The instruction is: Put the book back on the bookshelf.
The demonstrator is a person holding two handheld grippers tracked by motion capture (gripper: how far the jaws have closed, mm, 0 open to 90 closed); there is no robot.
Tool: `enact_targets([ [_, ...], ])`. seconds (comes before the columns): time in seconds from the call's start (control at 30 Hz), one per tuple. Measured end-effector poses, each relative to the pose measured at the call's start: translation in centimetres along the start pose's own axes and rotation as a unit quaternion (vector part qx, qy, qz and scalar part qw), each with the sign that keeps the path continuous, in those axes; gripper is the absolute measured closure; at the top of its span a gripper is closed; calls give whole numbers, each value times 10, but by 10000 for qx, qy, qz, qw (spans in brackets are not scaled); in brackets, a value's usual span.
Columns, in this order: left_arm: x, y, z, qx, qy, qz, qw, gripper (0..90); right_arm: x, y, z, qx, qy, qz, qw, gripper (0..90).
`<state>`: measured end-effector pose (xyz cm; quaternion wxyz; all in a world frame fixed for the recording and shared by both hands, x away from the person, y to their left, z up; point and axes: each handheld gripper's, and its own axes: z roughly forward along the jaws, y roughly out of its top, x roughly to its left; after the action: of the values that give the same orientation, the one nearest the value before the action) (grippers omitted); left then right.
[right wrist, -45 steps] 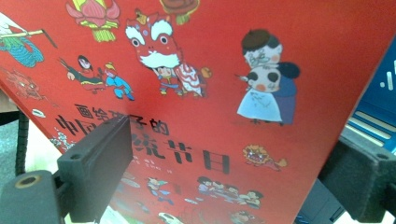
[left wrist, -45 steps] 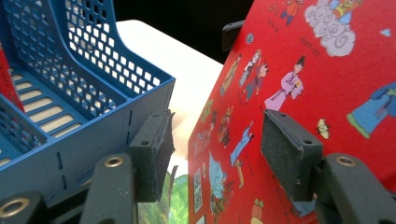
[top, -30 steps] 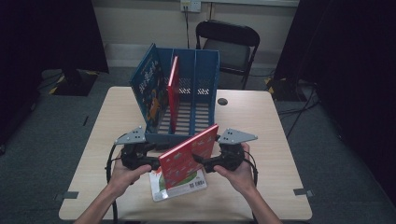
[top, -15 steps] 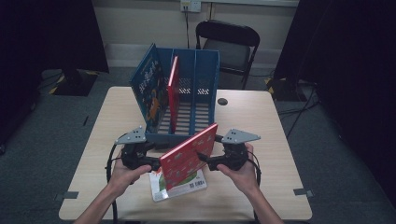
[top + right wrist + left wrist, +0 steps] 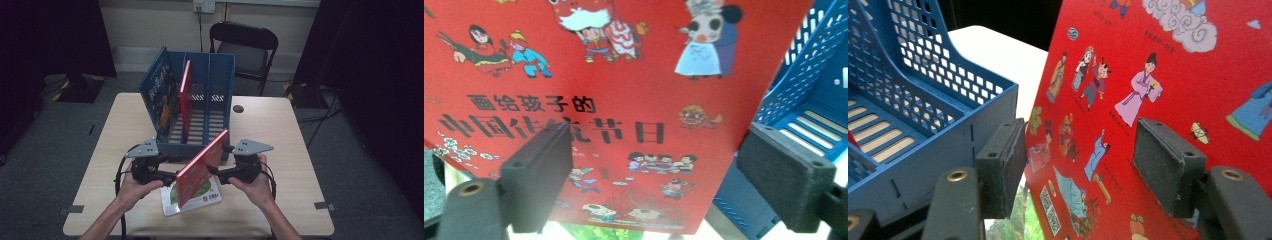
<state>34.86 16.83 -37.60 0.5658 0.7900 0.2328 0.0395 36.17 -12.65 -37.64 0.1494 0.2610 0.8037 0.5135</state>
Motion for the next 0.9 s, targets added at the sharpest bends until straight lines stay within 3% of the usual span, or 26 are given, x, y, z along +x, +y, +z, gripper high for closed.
enact_targets([
  [0.2, -4, 0, 3, 54, -101, 73, 9999, 385, 2, -2, 2, 23, 21, 3, 10000, 133],
  [0.37, -3, -1, 4, 21, -68, -13, 10000, 359, 5, -1, 6, 46, -4, -8, 10000, 140],
  [0.47, 0, -3, 5, 98, 90, 12, 9999, 338, 5, 1, 9, 51, 7, 11, 10000, 141],
  [0.63, 5, -7, 7, 133, 139, -79, 9998, 338, 5, 3, 12, 76, 12, 82, 9999, 146],
  [0.77, 6, -9, 8, 138, 171, -146, 9997, 339, 5, 2, 15, 177, -114, 144, 9997, 156],
  [0.9, 4, -8, 9, 155, 209, -103, 9996, 345, 4, 3, 15, 190, -113, 153, 9996, 155],
])
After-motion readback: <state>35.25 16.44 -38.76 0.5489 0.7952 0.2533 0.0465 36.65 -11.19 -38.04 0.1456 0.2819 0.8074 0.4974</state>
